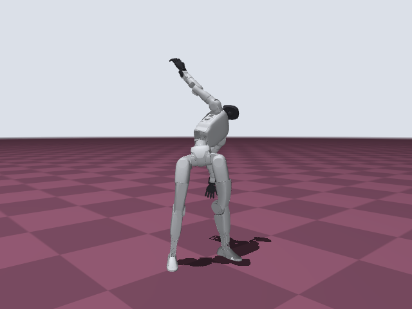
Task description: In place motions
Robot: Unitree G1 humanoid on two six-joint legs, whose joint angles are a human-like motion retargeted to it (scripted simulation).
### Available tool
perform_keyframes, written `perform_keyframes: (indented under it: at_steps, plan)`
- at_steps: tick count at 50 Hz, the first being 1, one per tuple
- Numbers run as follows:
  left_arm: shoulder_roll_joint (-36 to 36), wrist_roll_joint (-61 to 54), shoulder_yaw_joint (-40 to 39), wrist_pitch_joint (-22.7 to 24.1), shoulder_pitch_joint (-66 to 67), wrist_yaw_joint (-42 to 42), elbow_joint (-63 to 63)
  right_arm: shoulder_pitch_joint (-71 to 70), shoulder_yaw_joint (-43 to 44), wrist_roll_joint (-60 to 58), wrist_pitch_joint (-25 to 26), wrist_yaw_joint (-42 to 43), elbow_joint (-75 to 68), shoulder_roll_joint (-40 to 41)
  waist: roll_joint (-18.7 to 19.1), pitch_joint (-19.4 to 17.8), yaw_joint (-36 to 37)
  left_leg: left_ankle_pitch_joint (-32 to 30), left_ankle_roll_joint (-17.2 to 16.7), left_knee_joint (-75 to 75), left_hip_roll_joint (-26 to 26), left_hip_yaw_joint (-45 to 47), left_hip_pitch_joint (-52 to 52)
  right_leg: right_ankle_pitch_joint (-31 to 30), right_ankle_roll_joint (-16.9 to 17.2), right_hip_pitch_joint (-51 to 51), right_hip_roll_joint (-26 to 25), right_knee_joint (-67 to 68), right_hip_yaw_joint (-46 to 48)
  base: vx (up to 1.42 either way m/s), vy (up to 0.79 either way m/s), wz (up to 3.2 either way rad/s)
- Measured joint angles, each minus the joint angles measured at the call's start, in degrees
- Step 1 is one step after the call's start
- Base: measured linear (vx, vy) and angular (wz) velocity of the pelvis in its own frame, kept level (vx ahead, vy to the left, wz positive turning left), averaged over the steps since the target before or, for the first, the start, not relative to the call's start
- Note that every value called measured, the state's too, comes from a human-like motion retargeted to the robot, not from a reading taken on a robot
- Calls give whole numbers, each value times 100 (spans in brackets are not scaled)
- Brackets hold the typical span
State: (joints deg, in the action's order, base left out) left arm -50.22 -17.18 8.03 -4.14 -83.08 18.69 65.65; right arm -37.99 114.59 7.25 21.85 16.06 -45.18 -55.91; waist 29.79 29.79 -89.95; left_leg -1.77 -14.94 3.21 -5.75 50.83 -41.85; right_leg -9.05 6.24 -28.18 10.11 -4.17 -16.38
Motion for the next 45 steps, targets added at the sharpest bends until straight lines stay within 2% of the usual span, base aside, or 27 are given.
perform_keyframes:
  at_steps: [2, 5, 10, 15, 18, 24, 28, 30, 33, 35, 38, 41, 42, 43, 44, 45]
  plan:
    - [310, -436, 934, 331, -1737, 172, 1269, -379, 0, -300, -287, 426, -535, -768, 0, 0, 0, -9, 25, -14, -90, -248, 55, -16, -28, -129, -33, -74, 278, 4, -10, 148]
    - [548, -697, 1860, 717, -2889, 239, 2032, -774, 0, -339, -601, 391, -730, -1009, 0, 0, 0, -36, 12, 4, -143, -244, -122, 0, -46, -270, -93, -50, 278, 12, -14, 4]
    - [1040, -722, 2907, 1011, -3595, 192, 2502, -837, 0, -473, -901, 65, -743, -499, 0, 0, 0, -70, -2, 24, -119, -43, -723, -3, 34, -634, -115, 41, 123, 9, -19, -52]
    - [2049, -610, 3804, 1098, -4103, -138, 2703, -937, 0, -974, -1153, -2, -796, 453, 0, 0, 0, 114, -3, -338, -223, 66, -1316, 5, 133, -1173, -114, 91, 81, 11, -8, -44]
    - [2714, -440, 4237, 1033, -4395, -446, 2710, -1305, 0, -1103, -1262, 45, -849, 927, 0, 0, 0, 360, -1, -781, -404, 82, -1685, 42, 153, -1561, -149, 123, 77, 10, 5, -39]
    - [4054, -242, 4624, 957, -4942, -928, 2617, -2314, 0, -914, -1571, 342, -852, 1508, 0, 0, 0, 996, 13, -1462, -591, 294, -2705, 37, 221, -2408, -118, 251, 59, -5, 27, -67]
    - [4755, -218, 4886, 925, -5272, -1145, 2609, -3032, 0, -774, -1871, 724, -678, 1460, 0, 0, 0, 1214, 96, -1456, -448, 506, -3613, -191, 176, -3080, -147, 428, -125, -30, 47, -106]
    - [5075, -232, 5127, 923, -5523, -1258, 2591, -3597, 0, -706, -2048, 897, -511, 1211, 0, 0, 0, 1250, 153, -1347, -350, 604, -4174, -488, 128, -3461, -215, 587, -252, -54, 62, -136]
    - [5438, -291, 5398, 932, -5931, -1413, 2518, -4435, 0, -709, -2252, 977, -255, 680, 0, 0, 0, 1195, 229, -1170, -296, 936, -4767, -873, -7, -3776, -372, 826, -307, -62, 77, -105]
    - [5756, -352, 5486, 976, -6236, -1489, 2376, -4939, 0, -704, -2375, 1015, -62, 272, 0, 0, 0, 1199, 292, -1176, -356, 1183, -4810, -1044, -153, -3669, -465, 977, -126, -82, 99, 39]
    - [6257, -502, 5391, 1117, -6829, -1434, 2101, -5594, 0, -747, -2506, 1015, 150, -393, 0, 0, 0, 1194, 351, -1147, -489, 1573, -4810, -861, -498, -3568, -795, 1191, 173, -36, 84, 115]
    - [6707, -624, 4921, 1264, -7381, -1201, 1882, -6130, 0, -978, -2452, 813, 48, -925, 0, 0, 0, 1161, 354, -1012, -519, 1791, -4810, -481, -654, -3519, -1244, 1490, 177, 7, 43, 177]
    - [7143, -501, 5012, 1552, -7876, -986, 1337, -7128, 0, -970, -2482, 659, 155, -1883, -373, -512, 501, 1180, 430, -792, -527, 1309, -3970, -289, -580, -2979, -1356, 1393, 542, 92, 56, 746]
    - [8130, -77, 5651, 2316, -9013, -537, -160, -9790, 0, -738, -2683, 402, 679, -4489, -1492, -2047, 2005, 1252, 664, -238, -596, -221, -1450, -14, -288, -1345, -1332, 872, 1834, 114, 59, 906]
    - [8460, 647, 6406, 2551, -9392, -175, -1466, -11929, 0, -893, -2536, -3, 269, -6138, -1482, -2738, 2318, 1269, 916, -182, -456, -1141, 254, 200, -97, -46, -1185, 925, 2356, 95, 48, 676]
    - [8460, 1523, 7219, 2522, -9392, 145, -2677, -13807, 0, -1243, -2215, -482, -608, -7309, -908, -3007, 2036, 1259, 1177, -375, -212, -1755, 1551, 383, 45, 1085, -975, 1265, 2493, 40, 16, 255]
